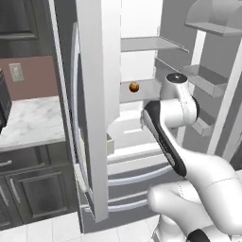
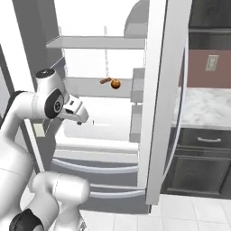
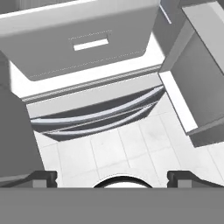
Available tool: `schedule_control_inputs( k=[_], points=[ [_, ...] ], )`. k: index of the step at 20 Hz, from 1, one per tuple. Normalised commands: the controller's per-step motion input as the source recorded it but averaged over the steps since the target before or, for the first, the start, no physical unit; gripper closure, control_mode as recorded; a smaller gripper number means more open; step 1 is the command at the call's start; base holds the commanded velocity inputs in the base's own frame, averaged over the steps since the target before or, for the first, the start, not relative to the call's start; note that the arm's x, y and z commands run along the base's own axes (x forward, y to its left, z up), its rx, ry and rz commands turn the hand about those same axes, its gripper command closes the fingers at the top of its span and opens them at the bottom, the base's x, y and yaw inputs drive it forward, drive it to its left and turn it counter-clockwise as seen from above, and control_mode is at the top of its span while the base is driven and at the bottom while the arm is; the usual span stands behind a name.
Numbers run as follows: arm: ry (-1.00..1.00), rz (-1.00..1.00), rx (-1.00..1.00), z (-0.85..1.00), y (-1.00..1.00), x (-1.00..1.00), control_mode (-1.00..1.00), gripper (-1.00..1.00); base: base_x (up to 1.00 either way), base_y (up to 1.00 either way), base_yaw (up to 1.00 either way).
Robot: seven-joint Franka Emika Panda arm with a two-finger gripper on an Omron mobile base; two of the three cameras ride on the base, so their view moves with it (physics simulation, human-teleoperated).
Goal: Pick the two oranges from the fridge and place them on the plate next to the blender to make a fruit smoothie.
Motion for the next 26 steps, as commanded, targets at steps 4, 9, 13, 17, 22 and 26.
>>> schedule_control_inputs(
  k=[4, 9, 13, 17, 22, 26],
  points=[
    [0.0, 0.0, 0.0, 0.0, 0.0, 0.0, 1.0, -1.0, 0.81, 0.0, -0.02],
    [0.0, 0.0, 0.0, 0.0, 0.0, 0.0, 1.0, -1.0, 0.72, 0.0, -0.03],
    [0.0, 0.0, 0.0, 0.0, 0.0, 0.0, 1.0, -1.0, 0.41, -0.14, -0.03],
    [-0.11, -0.01, 0.0, 0.0, -0.37, 0.18, -1.0, -1.0, 0.06, -0.1, 0.0],
    [-0.3, -0.01, 0.0, 0.17, -0.13, 0.41, -1.0, -1.0, 0.0, 0.0, 0.0],
    [-0.2, 0.0, 0.0, 0.19, 0.0, 0.6, -1.0, -1.0, 0.0, 0.0, 0.0]
  ],
)
